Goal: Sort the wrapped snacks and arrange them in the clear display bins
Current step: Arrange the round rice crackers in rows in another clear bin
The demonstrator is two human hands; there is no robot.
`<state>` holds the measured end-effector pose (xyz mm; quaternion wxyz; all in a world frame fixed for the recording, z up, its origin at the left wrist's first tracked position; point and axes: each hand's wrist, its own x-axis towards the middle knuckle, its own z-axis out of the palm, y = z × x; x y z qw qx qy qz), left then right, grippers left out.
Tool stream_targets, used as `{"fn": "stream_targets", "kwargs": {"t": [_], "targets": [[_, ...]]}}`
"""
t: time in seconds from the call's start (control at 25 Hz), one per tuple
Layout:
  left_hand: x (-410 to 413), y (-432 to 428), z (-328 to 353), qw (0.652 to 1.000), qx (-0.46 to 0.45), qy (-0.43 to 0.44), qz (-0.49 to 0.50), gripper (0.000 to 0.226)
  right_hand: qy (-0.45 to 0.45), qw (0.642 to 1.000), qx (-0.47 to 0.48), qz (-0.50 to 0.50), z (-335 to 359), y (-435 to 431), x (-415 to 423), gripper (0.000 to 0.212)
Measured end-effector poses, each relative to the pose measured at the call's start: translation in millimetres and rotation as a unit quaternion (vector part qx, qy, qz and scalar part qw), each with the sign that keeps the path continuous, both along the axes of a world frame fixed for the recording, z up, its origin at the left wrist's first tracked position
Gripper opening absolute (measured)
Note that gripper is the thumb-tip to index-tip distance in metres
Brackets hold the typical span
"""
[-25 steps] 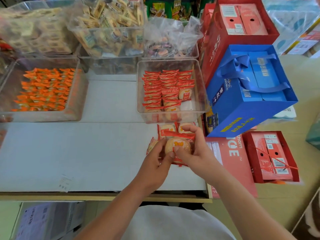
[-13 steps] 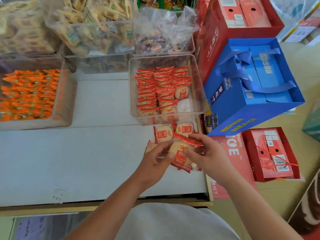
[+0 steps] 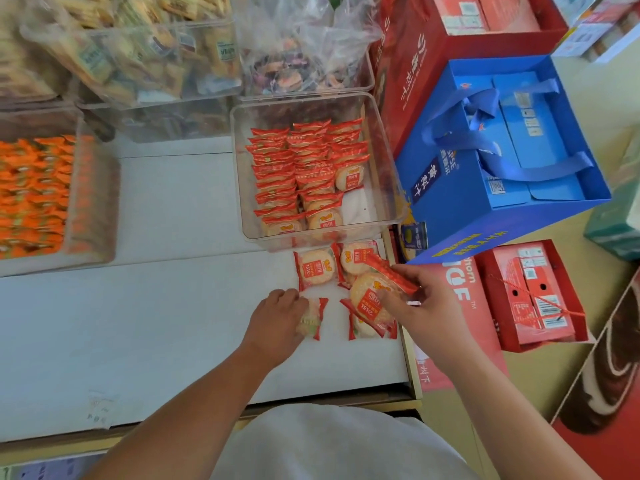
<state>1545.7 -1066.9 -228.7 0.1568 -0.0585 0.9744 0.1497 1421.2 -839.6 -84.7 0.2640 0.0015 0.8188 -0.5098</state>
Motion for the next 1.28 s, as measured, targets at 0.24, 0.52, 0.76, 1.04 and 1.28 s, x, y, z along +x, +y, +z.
{"fn": "stream_targets", "kwargs": {"t": [0.24, 0.52, 0.76, 1.04, 1.28], "targets": [[11.1, -3.1, 49.8, 0.926, 0.239, -0.004, 0.292, 0.018, 0.005, 1.000, 0.006, 0.013, 3.4, -5.1, -0.8, 0.037], [17.7, 11.7, 145.3, 0.719, 0.552, 0.050, 0.419, 0.022, 0.016, 0.997, -0.012, 0.070, 21.9, -17.1, 0.8, 0.037], [8.0, 26.1, 166.9, 0.688, 0.557, 0.137, 0.445, 0.017, 0.029, 0.984, -0.052, 0.170, 44.4, -30.5, 2.1, 0.025], [-23.3, 34.0, 173.4, 0.804, 0.431, 0.213, 0.350, 0.014, 0.022, 0.972, -0.014, 0.232, 68.9, -53.4, -15.5, 0.045], [-58.3, 16.0, 176.5, 0.751, 0.576, 0.104, 0.305, 0.052, 0.108, 0.977, 0.023, 0.181, 70.6, -74.3, -53.5, 0.033]]}}
